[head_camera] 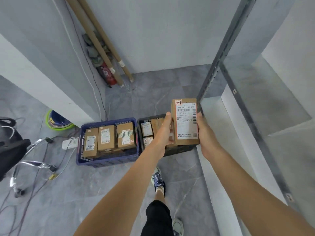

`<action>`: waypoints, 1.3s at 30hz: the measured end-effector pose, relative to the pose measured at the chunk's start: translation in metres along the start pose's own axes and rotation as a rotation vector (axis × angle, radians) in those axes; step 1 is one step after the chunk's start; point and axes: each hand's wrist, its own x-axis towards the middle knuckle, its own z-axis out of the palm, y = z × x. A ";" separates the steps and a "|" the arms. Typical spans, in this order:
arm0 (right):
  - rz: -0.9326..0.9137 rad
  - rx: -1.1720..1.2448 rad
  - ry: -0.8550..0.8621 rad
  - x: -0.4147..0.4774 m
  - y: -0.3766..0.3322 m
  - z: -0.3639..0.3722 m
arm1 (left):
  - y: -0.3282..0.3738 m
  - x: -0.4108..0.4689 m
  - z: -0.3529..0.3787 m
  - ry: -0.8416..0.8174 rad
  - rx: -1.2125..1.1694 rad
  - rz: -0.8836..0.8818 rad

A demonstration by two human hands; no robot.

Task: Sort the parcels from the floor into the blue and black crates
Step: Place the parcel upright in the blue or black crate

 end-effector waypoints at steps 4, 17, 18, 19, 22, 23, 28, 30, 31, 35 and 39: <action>0.083 -0.025 0.057 0.073 0.004 0.013 | -0.001 0.075 -0.016 0.007 -0.035 -0.091; 0.384 -0.046 0.048 0.276 0.103 0.017 | -0.074 0.279 -0.034 0.111 -0.113 -0.340; 0.397 -0.045 0.042 0.293 0.117 0.017 | -0.087 0.298 -0.034 0.122 -0.110 -0.349; 0.413 -0.052 0.035 0.310 0.133 0.015 | -0.100 0.315 -0.033 0.132 -0.106 -0.362; 0.432 -0.072 0.006 0.362 0.176 0.010 | -0.139 0.369 -0.030 0.155 -0.123 -0.388; 0.439 -0.082 0.000 0.378 0.189 0.010 | -0.151 0.386 -0.028 0.163 -0.134 -0.391; 0.462 -0.174 -0.043 0.450 0.241 0.009 | -0.203 0.455 -0.016 0.188 -0.126 -0.409; 0.449 -0.211 -0.066 0.476 0.258 0.011 | -0.218 0.478 -0.014 0.238 -0.129 -0.420; 0.445 -0.221 -0.068 0.488 0.265 0.011 | -0.224 0.488 -0.013 0.261 -0.128 -0.427; 0.451 -0.223 -0.076 0.524 0.285 0.018 | -0.241 0.527 -0.014 0.309 -0.108 -0.421; 0.451 -0.186 -0.086 0.551 0.302 0.021 | -0.252 0.560 -0.021 0.318 0.053 -0.418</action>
